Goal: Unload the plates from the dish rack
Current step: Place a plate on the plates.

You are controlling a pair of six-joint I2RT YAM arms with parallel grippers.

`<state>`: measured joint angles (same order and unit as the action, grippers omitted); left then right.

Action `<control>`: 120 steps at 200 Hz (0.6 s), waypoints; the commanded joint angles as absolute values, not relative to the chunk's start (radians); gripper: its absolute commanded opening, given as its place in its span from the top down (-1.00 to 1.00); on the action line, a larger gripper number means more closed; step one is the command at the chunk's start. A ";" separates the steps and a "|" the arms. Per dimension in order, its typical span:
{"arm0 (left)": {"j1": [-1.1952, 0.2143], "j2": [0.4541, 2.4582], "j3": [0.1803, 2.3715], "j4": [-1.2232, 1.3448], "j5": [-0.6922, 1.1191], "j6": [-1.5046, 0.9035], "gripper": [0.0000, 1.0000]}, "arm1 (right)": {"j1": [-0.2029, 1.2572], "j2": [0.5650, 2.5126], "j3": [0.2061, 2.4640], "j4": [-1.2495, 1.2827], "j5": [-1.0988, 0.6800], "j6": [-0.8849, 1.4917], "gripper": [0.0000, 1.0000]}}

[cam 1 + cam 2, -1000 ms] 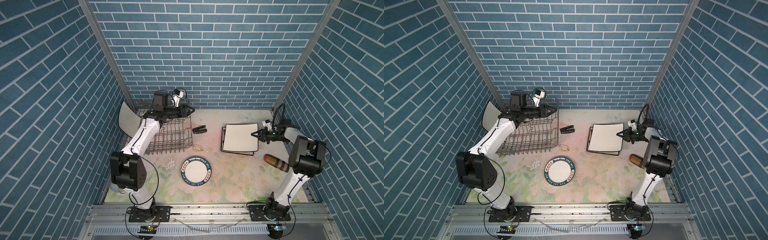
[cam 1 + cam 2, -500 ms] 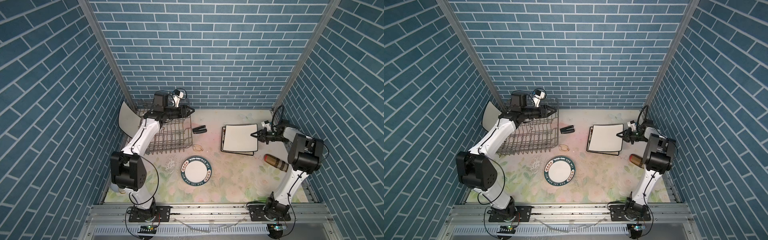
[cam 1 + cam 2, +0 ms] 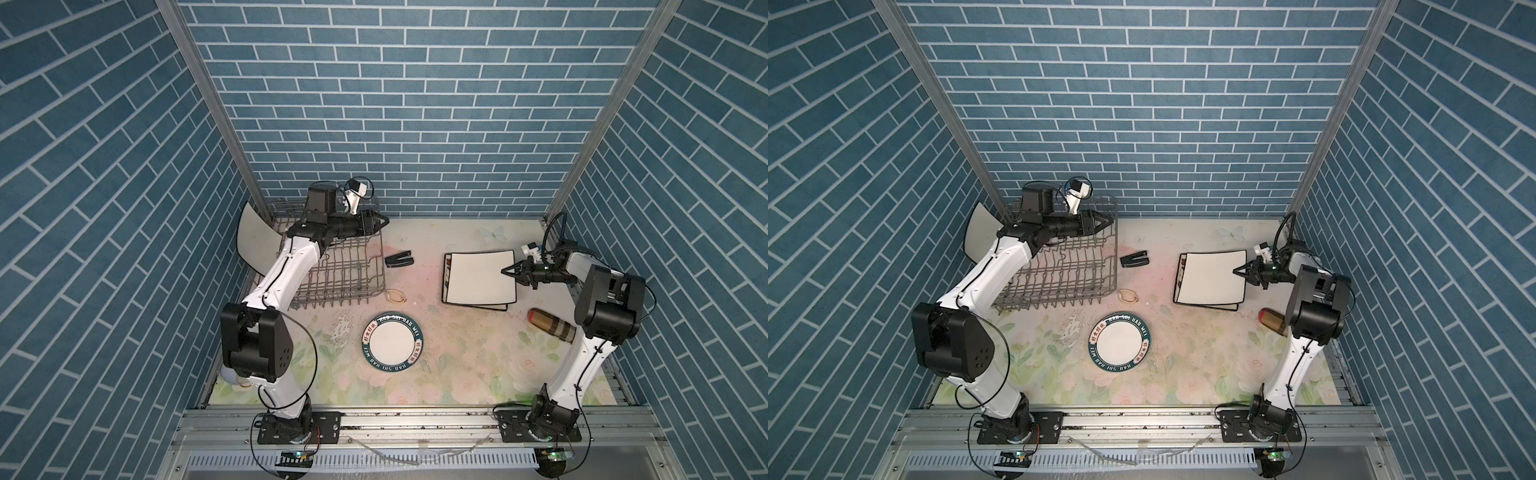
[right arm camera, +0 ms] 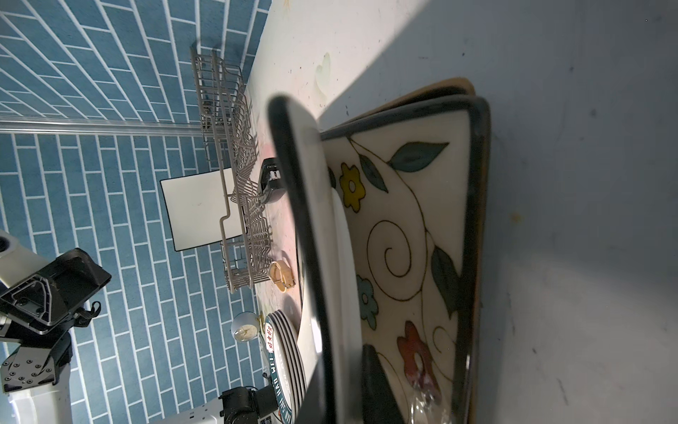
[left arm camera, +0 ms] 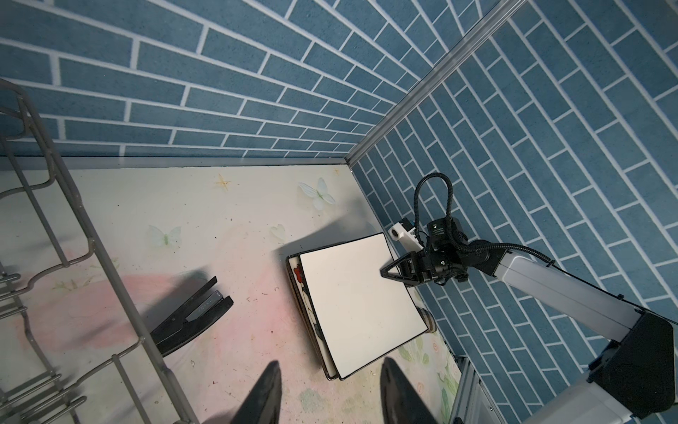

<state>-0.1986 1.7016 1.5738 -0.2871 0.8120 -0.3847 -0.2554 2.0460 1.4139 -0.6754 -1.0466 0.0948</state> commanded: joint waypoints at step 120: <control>-0.195 1.681 1.542 -0.302 0.825 -0.371 0.08 | -0.255 2.093 1.533 -0.906 -0.895 -0.055 0.51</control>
<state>-0.1986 1.7016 1.5574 -0.2943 0.8127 -0.3843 -0.2554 2.0834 1.4780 -0.8436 -0.9176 0.0158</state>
